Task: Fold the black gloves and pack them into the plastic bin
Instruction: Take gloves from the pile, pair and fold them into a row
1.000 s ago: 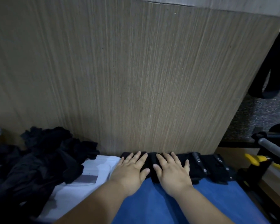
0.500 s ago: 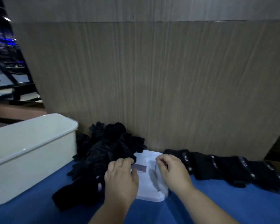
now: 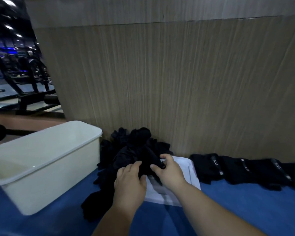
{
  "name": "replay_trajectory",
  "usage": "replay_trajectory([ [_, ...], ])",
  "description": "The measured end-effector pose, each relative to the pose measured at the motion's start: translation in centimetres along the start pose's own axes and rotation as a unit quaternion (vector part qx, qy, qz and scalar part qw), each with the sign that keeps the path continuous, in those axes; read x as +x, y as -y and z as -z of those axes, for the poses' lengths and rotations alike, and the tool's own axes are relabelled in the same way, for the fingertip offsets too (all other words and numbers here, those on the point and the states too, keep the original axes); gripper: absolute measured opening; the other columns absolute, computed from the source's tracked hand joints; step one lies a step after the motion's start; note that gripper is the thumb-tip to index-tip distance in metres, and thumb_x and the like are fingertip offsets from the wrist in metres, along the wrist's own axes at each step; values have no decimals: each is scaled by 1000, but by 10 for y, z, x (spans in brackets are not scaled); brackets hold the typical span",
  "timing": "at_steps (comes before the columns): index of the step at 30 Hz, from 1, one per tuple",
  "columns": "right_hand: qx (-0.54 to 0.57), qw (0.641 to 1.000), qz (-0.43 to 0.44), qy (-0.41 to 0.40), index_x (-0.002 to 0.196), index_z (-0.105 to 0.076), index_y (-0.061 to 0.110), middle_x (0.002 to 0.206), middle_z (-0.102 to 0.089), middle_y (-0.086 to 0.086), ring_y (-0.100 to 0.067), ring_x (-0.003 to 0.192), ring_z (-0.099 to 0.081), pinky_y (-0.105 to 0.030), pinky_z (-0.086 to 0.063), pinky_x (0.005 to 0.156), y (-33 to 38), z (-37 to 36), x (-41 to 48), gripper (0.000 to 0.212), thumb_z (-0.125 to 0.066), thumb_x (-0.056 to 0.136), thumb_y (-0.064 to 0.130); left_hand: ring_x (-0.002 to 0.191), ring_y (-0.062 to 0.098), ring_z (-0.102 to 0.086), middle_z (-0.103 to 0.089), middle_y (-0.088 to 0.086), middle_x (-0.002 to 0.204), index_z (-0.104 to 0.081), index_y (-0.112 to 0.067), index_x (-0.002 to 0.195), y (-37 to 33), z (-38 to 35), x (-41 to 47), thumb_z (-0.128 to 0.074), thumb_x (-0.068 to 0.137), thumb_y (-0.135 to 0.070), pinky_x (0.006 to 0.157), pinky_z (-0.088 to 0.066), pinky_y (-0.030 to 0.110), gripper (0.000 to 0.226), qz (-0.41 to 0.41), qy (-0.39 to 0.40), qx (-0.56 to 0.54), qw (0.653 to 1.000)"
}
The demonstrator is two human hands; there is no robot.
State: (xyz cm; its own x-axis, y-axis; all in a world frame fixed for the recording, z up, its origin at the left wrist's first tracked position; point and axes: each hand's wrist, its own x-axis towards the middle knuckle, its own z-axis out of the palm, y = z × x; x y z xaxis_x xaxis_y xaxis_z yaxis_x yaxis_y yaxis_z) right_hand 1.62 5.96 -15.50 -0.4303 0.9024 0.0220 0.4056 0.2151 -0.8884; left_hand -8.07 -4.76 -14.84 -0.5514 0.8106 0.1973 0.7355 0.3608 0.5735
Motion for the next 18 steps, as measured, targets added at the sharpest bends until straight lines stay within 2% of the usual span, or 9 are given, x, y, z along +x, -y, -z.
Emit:
replay_trajectory([
  [3, -9, 1000, 5, -21, 125, -46, 23, 73, -59, 7, -5, 65, -57, -14, -42, 56, -1, 5, -2, 37, -61, 92, 26, 134, 12, -24, -42, -13, 142, -37, -31, 143, 5, -2, 3, -44, 99, -35, 109, -31, 30, 45, -19, -12, -11, 1000],
  [6, -11, 999, 20, -49, 111, -53, 23, 69, -57, 7, -4, 59, -53, -8, -38, 49, -1, 13, -8, 19, -59, 93, 22, 132, 11, -24, -44, -13, 140, -39, -31, 142, 6, -4, 3, -46, 98, -35, 108, -31, 27, 44, -33, -23, -21, 999],
  [8, 29, 997, 14, -66, 102, -58, 20, 71, -60, 6, -5, 59, -53, -7, -37, 47, -1, 18, -11, 9, -58, 93, 20, 133, 11, -24, -43, -13, 140, -38, -31, 142, 6, -6, 3, -45, 98, -36, 108, -30, 27, 45, -40, -24, -21, 999],
  [11, 104, 992, 6, -76, 92, -62, 15, 73, -62, 4, -11, 63, -55, -14, -42, 52, -1, 26, -19, 6, -57, 92, 13, 132, 11, -24, -43, -12, 140, -39, -32, 142, 3, -8, 2, -45, 98, -37, 109, -30, 28, 45, -39, -28, -18, 999],
  [14, 123, 990, 4, -69, 86, -61, 10, 71, -59, -2, -12, 62, -52, -22, -42, 55, -2, 38, -29, 8, -55, 92, 12, 126, 9, -27, -43, -13, 137, -44, -32, 138, -5, -12, -1, -47, 97, -37, 104, -32, 24, 41, -49, -40, -14, 998],
  [16, 128, 990, 1, -59, 83, -57, 4, 71, -55, -4, -13, 62, -49, -21, -41, 55, -3, 44, -33, 12, -54, 91, 12, 121, 7, -31, -44, -15, 131, -49, -32, 133, -10, -12, -5, -50, 96, -35, 100, -31, 19, 38, -65, -45, -42, 996],
  [18, 141, 988, -10, -60, 78, -55, 8, 72, -55, -4, -17, 69, -51, -28, -42, 64, -13, 64, -44, 14, -56, 88, 17, 117, 5, -39, -48, -17, 123, -54, -31, 127, -31, -21, -14, -54, 94, -32, 95, -34, 16, 33, -81, -2, -109, 991],
])
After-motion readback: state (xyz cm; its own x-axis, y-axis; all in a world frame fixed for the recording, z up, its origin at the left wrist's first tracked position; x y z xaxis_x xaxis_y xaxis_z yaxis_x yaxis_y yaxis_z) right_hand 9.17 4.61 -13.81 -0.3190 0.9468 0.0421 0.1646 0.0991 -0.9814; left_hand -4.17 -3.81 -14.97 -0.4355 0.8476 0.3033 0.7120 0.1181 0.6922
